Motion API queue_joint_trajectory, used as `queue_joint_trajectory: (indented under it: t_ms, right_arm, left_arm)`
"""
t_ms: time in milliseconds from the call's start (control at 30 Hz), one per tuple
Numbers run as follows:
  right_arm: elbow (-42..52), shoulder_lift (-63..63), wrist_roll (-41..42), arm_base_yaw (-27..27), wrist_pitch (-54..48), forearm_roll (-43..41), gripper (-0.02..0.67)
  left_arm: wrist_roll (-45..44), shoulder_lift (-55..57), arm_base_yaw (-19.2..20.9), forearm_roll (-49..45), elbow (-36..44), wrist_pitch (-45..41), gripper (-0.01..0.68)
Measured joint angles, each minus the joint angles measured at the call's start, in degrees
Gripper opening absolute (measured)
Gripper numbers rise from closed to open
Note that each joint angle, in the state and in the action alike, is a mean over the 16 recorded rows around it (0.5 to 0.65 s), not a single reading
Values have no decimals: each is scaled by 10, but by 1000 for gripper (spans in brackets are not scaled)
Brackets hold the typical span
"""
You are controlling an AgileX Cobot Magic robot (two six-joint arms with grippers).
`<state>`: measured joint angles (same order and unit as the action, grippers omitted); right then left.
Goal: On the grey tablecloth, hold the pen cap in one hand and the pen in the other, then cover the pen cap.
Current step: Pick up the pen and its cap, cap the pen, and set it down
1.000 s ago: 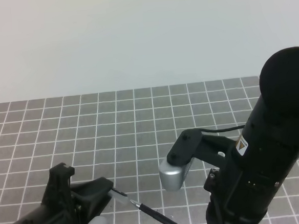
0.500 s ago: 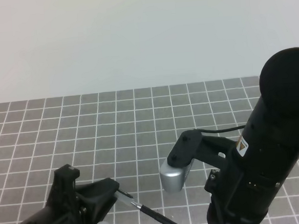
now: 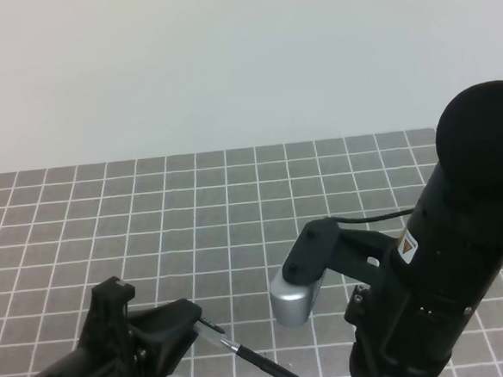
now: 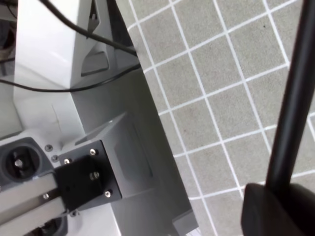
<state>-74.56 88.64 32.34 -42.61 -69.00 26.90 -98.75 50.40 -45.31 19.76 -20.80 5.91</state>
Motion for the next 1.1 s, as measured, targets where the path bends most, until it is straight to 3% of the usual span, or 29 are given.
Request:
queue_joint_trajectory:
  t_ms: [1100]
  right_arm:
    - [-1, 18, 8, 0, 0, -2, 66]
  left_arm:
    - [-3, 0, -3, -41, 0, -20, 10]
